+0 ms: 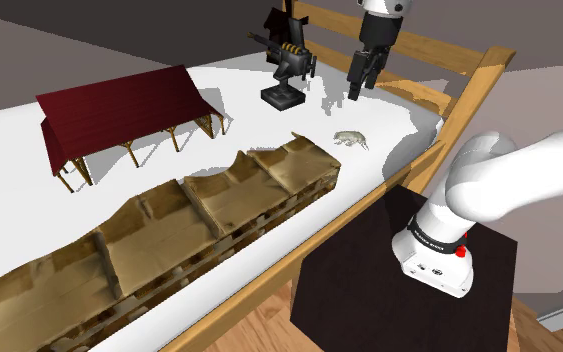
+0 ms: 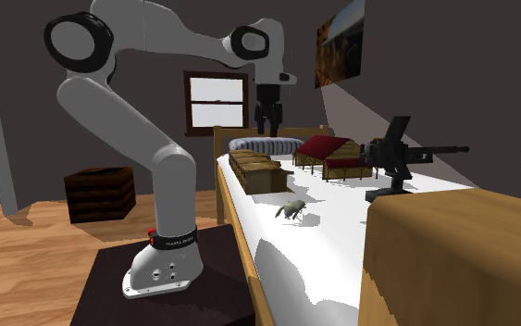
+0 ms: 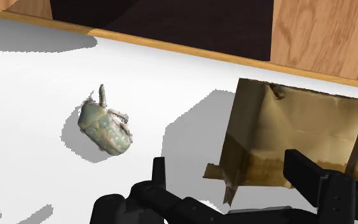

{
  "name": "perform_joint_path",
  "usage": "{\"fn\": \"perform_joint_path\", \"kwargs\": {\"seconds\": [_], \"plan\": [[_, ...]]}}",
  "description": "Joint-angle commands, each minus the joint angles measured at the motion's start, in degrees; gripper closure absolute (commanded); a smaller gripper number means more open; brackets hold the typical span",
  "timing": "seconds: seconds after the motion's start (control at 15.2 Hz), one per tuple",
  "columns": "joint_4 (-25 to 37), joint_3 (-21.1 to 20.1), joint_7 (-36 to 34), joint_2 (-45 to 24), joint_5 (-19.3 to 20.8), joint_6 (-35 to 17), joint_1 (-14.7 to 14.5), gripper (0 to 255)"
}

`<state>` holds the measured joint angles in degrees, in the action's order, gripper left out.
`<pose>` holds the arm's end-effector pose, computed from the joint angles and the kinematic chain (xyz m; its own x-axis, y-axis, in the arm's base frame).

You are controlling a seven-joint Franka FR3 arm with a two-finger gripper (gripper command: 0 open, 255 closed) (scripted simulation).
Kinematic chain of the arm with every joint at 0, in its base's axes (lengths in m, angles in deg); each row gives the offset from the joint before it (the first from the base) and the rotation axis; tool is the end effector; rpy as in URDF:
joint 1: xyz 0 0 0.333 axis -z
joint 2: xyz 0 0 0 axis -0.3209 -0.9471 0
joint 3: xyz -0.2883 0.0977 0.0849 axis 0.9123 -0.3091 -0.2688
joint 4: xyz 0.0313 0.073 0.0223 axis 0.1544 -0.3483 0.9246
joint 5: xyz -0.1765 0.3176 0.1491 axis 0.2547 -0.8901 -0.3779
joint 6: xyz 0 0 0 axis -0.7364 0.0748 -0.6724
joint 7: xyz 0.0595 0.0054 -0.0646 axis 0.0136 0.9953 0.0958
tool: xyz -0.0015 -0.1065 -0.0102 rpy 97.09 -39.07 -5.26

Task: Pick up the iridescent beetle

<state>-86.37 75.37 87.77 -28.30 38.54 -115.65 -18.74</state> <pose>0.3042 -0.0075 0.5680 1.0000 -0.0038 -0.0055 -0.0041 -0.9986 -0.0535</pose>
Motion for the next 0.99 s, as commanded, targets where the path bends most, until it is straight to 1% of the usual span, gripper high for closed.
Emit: {"fn": "perform_joint_path", "kwargs": {"seconds": [0.0, 0.46, 0.73, 0.92], "plan": [[0.0, 0.0, 0.0, 0.0, 0.0, 0.0, 0.0, 0], [-9.1, 4.9, 9.6, -3.0, 6.0, -12.0, 0.9, 0], [-12.5, 8.0, 14.8, -7.1, 9.5, -19.8, 1.7, 0], [-14.2, 10.5, 18.6, -11.5, 12.0, -26.2, 2.3, 0]]}}
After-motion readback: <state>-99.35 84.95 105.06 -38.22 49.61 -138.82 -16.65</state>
